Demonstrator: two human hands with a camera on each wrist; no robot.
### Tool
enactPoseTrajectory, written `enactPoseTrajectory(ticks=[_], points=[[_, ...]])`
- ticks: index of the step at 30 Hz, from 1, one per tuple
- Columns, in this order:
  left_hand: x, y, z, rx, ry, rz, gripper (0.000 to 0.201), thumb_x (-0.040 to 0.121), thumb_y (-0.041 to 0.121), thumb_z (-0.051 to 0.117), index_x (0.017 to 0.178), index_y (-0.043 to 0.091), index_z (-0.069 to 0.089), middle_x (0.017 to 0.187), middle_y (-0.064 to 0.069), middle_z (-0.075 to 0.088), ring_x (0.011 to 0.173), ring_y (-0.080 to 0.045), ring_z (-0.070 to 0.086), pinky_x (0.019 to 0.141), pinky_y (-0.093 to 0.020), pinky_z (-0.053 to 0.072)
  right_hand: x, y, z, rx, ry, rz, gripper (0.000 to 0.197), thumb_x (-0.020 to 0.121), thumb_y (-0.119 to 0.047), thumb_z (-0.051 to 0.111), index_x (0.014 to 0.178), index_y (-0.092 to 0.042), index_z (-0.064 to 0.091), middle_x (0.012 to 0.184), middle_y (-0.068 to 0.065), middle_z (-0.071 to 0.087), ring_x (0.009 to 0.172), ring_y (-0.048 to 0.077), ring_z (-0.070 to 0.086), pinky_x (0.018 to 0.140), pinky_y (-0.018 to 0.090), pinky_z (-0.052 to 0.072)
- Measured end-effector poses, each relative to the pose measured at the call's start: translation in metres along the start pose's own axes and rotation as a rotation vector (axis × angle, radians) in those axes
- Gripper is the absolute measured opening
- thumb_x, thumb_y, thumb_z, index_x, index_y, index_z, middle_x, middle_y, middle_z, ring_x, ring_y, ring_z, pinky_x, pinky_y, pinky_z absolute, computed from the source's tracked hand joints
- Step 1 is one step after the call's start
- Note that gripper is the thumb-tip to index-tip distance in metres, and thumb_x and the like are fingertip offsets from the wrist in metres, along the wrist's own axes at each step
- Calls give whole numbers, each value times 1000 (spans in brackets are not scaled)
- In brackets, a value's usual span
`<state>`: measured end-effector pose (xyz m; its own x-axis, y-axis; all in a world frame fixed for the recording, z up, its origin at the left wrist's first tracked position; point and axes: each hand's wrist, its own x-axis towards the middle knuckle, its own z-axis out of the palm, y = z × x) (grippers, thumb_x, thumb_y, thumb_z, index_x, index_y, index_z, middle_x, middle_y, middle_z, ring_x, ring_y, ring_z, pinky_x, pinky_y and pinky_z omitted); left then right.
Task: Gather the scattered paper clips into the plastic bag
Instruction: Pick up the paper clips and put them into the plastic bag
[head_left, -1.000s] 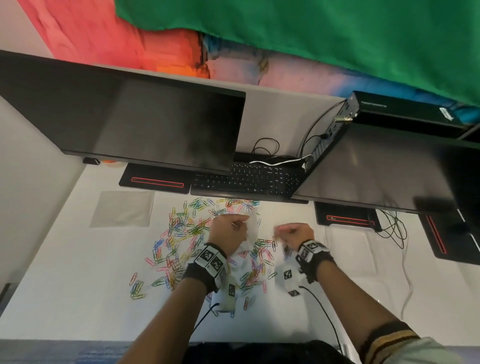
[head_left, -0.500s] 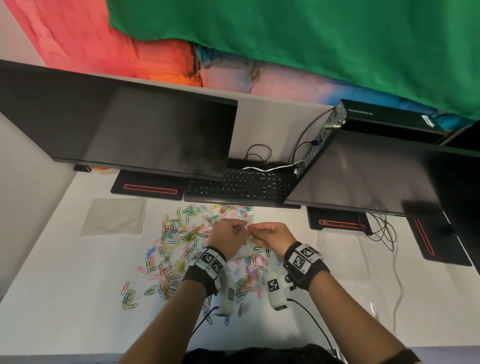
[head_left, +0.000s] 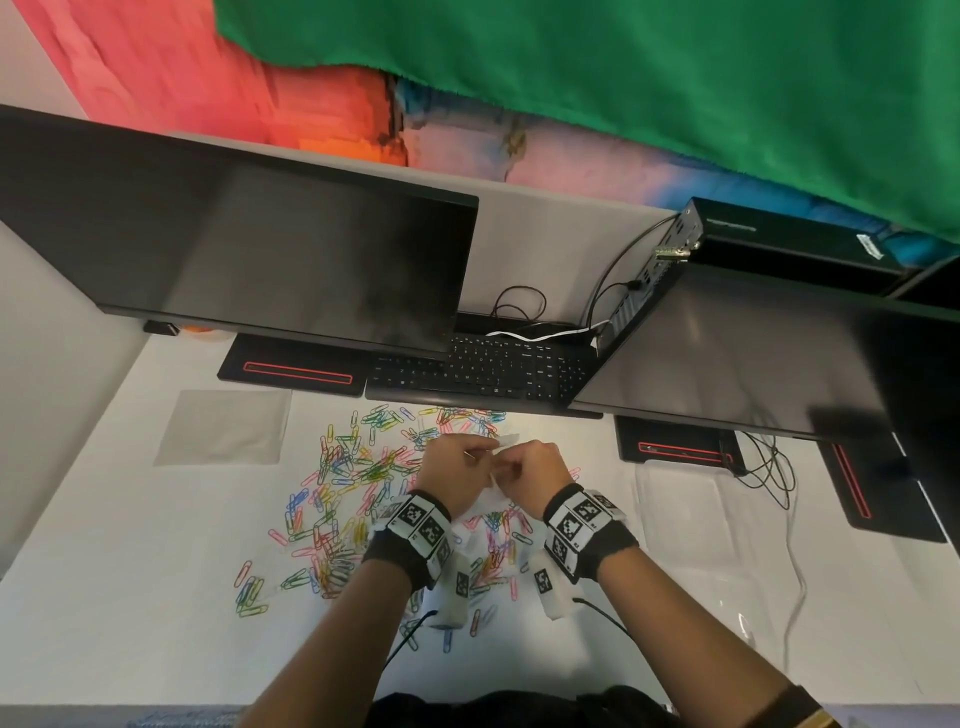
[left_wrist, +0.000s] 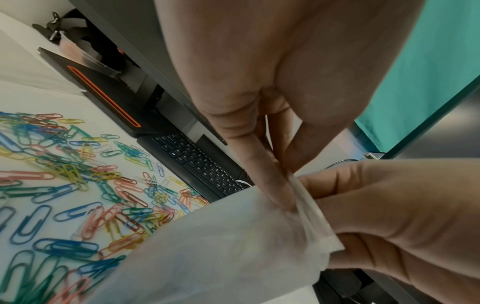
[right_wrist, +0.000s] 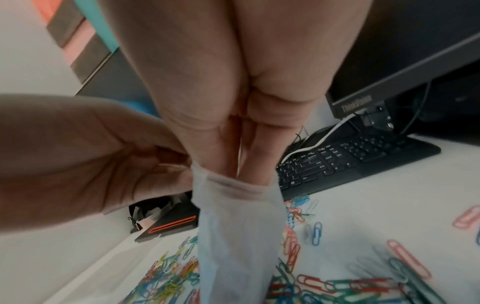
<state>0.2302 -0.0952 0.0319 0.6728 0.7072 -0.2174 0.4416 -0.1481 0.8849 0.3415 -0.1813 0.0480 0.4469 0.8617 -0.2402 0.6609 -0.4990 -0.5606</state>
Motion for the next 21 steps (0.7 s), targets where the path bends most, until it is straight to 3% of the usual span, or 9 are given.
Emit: enactPoseTrajectory(ticks=[3, 5, 7, 8, 10, 13, 15, 17, 21], points=[[0, -3, -2, -25, -7, -37, 23, 91, 5, 61, 109, 10, 74, 85, -5, 76, 72, -17, 73, 76, -34, 62, 1, 4, -6, 53, -76, -15, 25, 91, -10, 55, 86, -16, 78, 76, 5, 73, 69, 17, 64, 64, 15, 45], [1, -6, -5, -40, 13, -35, 22, 91, 5, 60, 109, 10, 73, 87, -5, 76, 73, -17, 73, 75, -37, 63, 1, 11, -15, 392, -46, 82, 21, 90, -4, 59, 94, -16, 77, 86, 3, 75, 76, 15, 70, 67, 20, 56], [1, -8, -9, -28, 32, -31, 24, 92, 5, 57, 108, 11, 73, 87, -6, 76, 72, -17, 73, 73, -37, 63, 4, 30, -22, 643, 54, 229, 23, 91, -3, 58, 95, -18, 75, 95, 6, 74, 82, 18, 70, 68, 24, 59], [0, -9, -11, -19, 37, -27, 26, 92, 5, 55, 108, 13, 74, 85, -5, 76, 72, -17, 73, 74, -36, 62, 6, 43, -23, 630, 115, 289, 22, 92, -5, 58, 98, -20, 74, 102, 7, 73, 87, 18, 69, 71, 25, 59], [-1, -9, -16, -2, 43, -20, 28, 92, 5, 53, 107, 15, 74, 82, -4, 76, 71, -16, 72, 75, -32, 61, 9, 74, -20, 343, 141, 396, 25, 93, -16, 59, 114, -23, 68, 124, 5, 65, 106, 21, 64, 91, 30, 53], [-1, -10, -19, -13, 70, -43, 28, 92, 5, 53, 108, 14, 74, 83, -4, 76, 72, -16, 73, 76, -30, 61, 1, 102, 4, -13, -49, 479, 53, 97, -32, 51, 146, -16, 38, 154, 8, 33, 140, 26, 34, 113, 33, 28], [-1, -11, -21, -16, 86, -58, 28, 92, 6, 53, 110, 15, 73, 81, -3, 76, 70, -14, 73, 76, -29, 61, -6, 104, 29, -51, -129, 444, 63, 99, -40, 44, 152, -15, 20, 161, 9, 13, 147, 25, 16, 118, 35, 16], [-2, -14, -22, -27, 90, -64, 28, 92, 6, 54, 111, 14, 73, 84, -4, 76, 71, -14, 73, 77, -32, 62, -10, 100, 53, -80, -173, 366, 69, 98, -46, 42, 154, -18, 12, 161, 9, 4, 149, 27, 7, 120, 38, 13], [-4, -21, -24, -16, 102, -69, 26, 89, 8, 57, 107, 14, 75, 93, -3, 77, 75, -15, 73, 77, -38, 62, -15, 83, 81, -251, -238, 175, 71, 95, -47, 46, 153, -21, 15, 160, 14, 4, 147, 35, 10, 119, 45, 17]])
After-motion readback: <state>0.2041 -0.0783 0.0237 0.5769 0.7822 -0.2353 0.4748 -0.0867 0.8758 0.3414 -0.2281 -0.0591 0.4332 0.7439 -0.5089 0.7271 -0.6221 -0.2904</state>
